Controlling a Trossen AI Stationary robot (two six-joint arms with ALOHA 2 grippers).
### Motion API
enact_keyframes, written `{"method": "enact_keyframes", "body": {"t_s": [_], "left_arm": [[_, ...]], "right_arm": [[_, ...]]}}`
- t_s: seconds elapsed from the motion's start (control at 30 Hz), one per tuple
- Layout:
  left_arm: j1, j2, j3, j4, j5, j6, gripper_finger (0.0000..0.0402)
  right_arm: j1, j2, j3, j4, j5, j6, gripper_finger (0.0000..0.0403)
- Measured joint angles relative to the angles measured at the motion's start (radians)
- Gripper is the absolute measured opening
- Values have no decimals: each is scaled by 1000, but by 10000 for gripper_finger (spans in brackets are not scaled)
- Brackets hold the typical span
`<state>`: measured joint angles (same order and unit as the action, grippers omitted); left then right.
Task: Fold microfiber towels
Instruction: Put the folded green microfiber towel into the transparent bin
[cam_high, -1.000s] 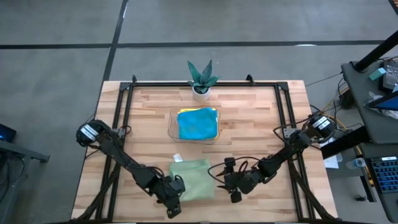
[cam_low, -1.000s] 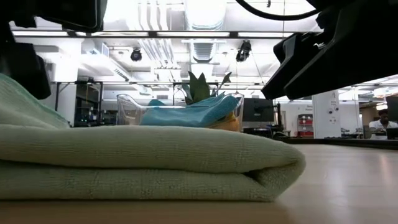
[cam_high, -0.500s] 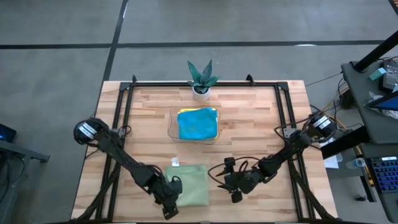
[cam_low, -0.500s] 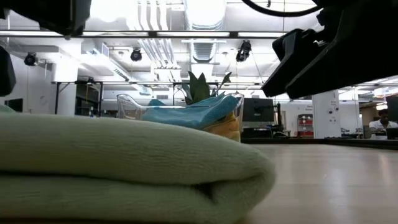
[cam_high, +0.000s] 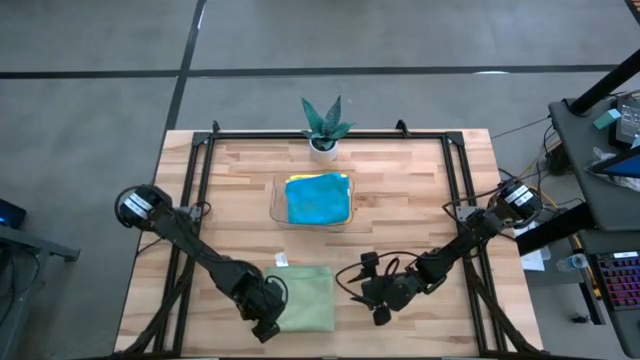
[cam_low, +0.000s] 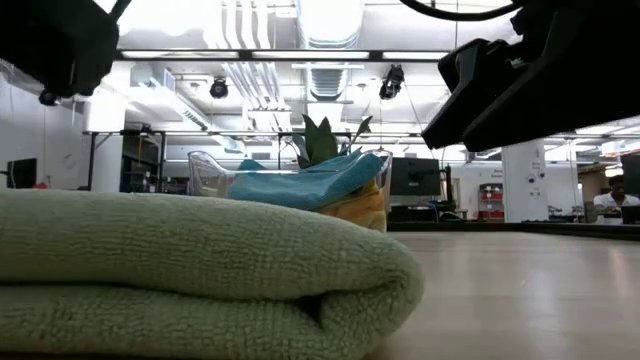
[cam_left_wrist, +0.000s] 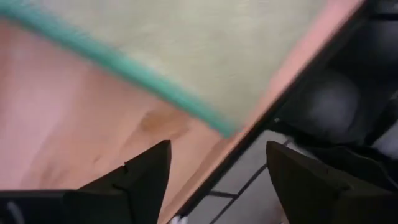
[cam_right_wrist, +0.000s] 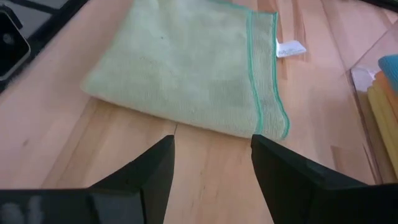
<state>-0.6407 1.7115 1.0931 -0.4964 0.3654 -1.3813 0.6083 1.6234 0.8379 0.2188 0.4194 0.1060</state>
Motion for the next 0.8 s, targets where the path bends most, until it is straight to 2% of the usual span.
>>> {"method": "enact_keyframes", "body": {"t_s": [0.1,0.23,0.37,0.47,0.6,0.7,0.8], "left_arm": [[8,-2,-2,-71,22,17,253],[19,-21,-1,-73,18,98,246],[45,-45,-10,-93,-55,169,227],[70,-66,-20,-121,-156,206,210],[105,-68,-42,-158,-299,120,191],[121,-61,-77,-157,-315,28,183],[116,-49,-98,-153,-315,6,180]], "right_arm": [[0,0,-1,-8,0,0,203],[0,0,-4,-8,0,-3,203],[0,0,-4,-5,0,-2,203],[0,0,-5,-5,0,4,203],[0,0,-5,-4,0,10,203],[0,0,-5,-4,0,14,203],[0,0,-5,-2,0,14,203]]}}
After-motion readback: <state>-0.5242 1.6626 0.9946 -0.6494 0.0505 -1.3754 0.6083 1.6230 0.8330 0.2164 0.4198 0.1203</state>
